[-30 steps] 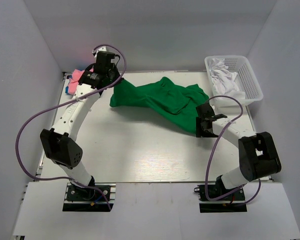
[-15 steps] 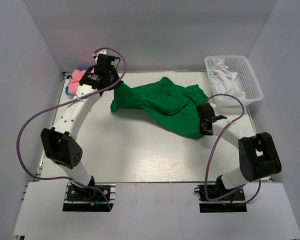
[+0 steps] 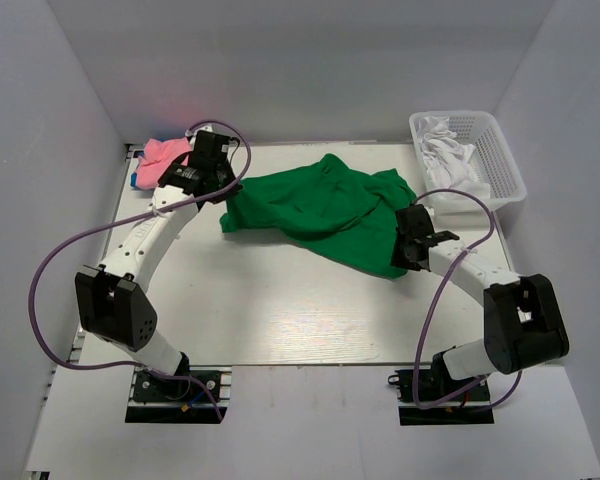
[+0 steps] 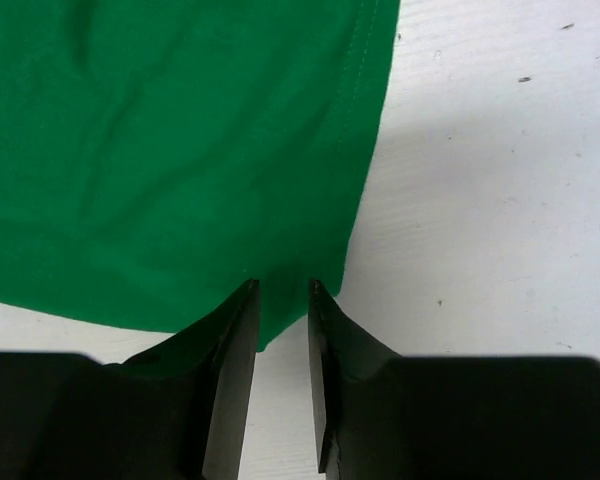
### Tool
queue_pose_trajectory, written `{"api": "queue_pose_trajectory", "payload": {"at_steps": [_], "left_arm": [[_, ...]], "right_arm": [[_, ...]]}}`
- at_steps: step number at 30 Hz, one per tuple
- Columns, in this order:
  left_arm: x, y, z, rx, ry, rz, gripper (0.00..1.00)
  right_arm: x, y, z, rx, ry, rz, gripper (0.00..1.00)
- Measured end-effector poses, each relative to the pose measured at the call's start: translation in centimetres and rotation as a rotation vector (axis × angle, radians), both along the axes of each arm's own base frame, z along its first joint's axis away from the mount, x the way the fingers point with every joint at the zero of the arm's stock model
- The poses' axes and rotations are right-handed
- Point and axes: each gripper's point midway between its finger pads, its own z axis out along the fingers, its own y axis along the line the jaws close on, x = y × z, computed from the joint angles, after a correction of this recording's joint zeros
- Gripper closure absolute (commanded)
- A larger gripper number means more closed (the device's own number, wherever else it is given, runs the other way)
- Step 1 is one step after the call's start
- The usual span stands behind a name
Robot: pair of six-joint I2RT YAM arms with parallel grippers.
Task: Fold and stack the t-shirts
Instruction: Flatten out the tshirt
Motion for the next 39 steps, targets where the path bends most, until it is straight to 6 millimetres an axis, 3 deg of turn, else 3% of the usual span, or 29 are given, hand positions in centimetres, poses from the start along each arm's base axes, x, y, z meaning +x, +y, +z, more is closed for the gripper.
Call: {"api": "queue_pose_trajectory", "payload": {"at_steps": [1,5,9,12,15,16,19,24,27,31,35,39], "left_arm": [[-0.1,0.0,-0.1,0.001,0.004,0.0,1.0],[-0.2,0.1,-0.4,0.003,0.009,0.0,1.0],[-0.3,0.1,-0.6,0.005,0.014,0.0,1.0],[-0.3,0.1,-0.6,0.005,0.014,0.0,1.0],[-0.3,0.1,-0.6,0.005,0.014,0.0,1.0],[-0.3,0.1,-0.6,0.005,0.014,0.0,1.0],[-0.4,0.1,-0.6,0.004,0.014,-0.001,1.0],[-0.5,0.3,0.0,0.003,0.003,0.002,1.0],[-0.3,0.5,2.1,-0.001,-0.046,0.011,1.0],[-0.5,1.2,6.6,-0.01,-0.165,0.029,1.0],[-1.9,2.7,13.3,-0.033,-0.347,0.066,1.0],[-3.8,4.4,21.4,-0.052,-0.547,0.104,1.0]], "right_arm": [[0.0,0.1,-0.1,0.009,0.004,-0.002,0.65],[-0.7,0.4,-1.3,0.03,0.039,-0.017,0.48],[-2.2,0.2,-2.9,0.033,0.092,-0.031,0.46],[-2.0,0.3,-2.9,0.041,0.086,-0.041,0.46],[-1.6,0.4,-3.0,0.045,0.073,-0.044,0.6],[-1.3,0.4,-2.9,0.049,0.065,-0.047,0.76],[-0.4,0.6,-2.8,0.063,0.035,-0.056,1.0],[0.8,0.3,-1.4,0.04,0.006,-0.06,1.0],[3.0,0.5,2.3,0.034,-0.061,-0.046,1.0],[6.7,1.2,12.3,0.071,-0.298,-0.024,1.0],[7.2,0.8,23.4,0.102,-0.556,-0.006,1.0],[6.3,-0.3,31.3,0.088,-0.736,0.0,1.0]]}}
